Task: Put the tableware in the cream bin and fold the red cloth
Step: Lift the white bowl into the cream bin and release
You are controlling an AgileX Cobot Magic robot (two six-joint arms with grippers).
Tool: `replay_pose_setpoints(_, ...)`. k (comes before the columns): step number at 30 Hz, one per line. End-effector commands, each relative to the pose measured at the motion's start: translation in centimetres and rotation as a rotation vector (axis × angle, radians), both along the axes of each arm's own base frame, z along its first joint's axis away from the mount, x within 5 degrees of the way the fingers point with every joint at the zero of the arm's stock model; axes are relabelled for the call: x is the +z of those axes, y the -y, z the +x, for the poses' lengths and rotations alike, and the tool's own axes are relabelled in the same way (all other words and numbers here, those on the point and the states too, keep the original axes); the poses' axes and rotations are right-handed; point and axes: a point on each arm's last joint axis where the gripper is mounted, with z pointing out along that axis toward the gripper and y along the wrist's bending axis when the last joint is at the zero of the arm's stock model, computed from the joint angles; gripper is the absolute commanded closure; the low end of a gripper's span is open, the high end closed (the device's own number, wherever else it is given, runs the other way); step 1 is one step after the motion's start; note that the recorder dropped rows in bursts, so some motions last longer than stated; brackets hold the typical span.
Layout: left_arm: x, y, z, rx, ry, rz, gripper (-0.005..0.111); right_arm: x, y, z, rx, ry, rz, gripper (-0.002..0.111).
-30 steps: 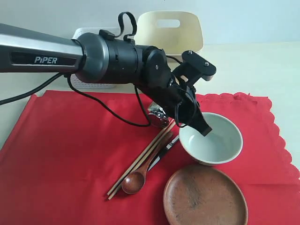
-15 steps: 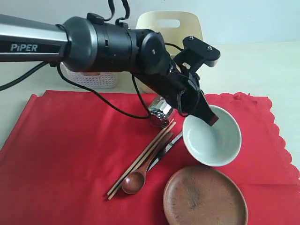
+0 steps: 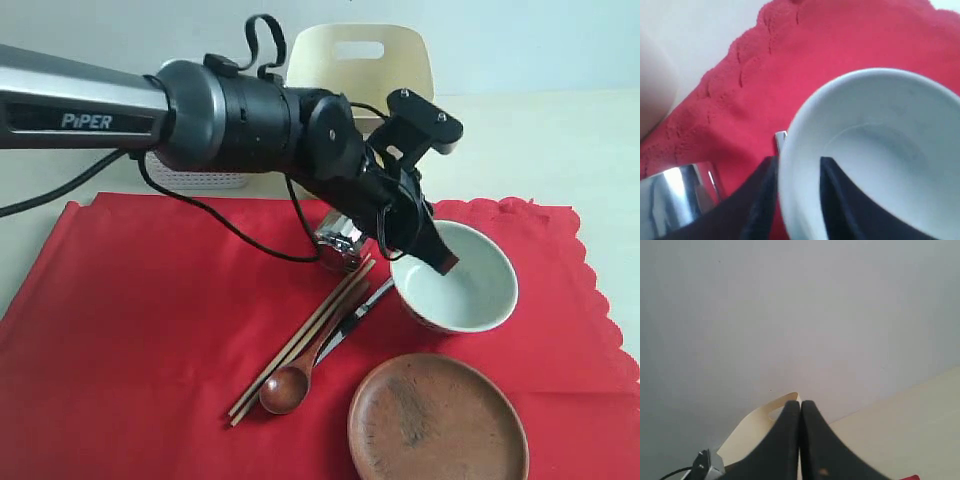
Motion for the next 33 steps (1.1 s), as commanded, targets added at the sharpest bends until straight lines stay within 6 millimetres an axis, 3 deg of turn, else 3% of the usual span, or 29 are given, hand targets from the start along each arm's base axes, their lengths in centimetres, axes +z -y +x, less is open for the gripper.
replay_pose_setpoints(1,-0.8,0.1,0.3,-0.006,0.025,0.012,0.053,0.0,0.0,0.0,-0.005,0.006,-0.011,0.108)
replay_pose_setpoints(4,-1.6,0.2,0.4,-0.002,0.025,0.017,0.045,0.0,0.0,0.0,-0.005,0.006,-0.011,0.108)
replay_pose_setpoints(10,-3.3,0.2,0.6,0.003,0.018,0.035,0.047,0.0,0.0,0.0,-0.005,0.006,-0.011,0.108)
replay_pose_setpoints(11,-3.3,0.2,0.6,0.002,0.018,0.035,0.051,0.0,0.0,0.0,-0.005,0.006,-0.011,0.108)
replay_pose_setpoints(13,-3.3,0.2,0.6,0.000,0.021,0.037,0.072,0.0,0.0,0.0,-0.005,0.006,-0.011,0.108)
replay_pose_setpoints(15,-3.2,0.2,0.6,-0.003,0.028,0.037,0.106,0.0,0.0,0.0,-0.005,0.006,-0.011,0.108)
replay_pose_setpoints(18,-2.9,0.2,0.6,-0.003,0.032,0.032,0.107,0.0,0.0,0.0,-0.005,0.006,-0.011,0.108)
replay_pose_setpoints(26,2.2,0.0,0.1,0.020,0.035,-0.060,0.107,0.0,0.0,0.0,-0.005,0.006,-0.011,0.108)
replay_pose_setpoints(33,8.2,-1.4,0.2,0.044,0.129,-0.164,0.107,0.0,0.0,0.0,-0.005,0.006,-0.011,0.108)
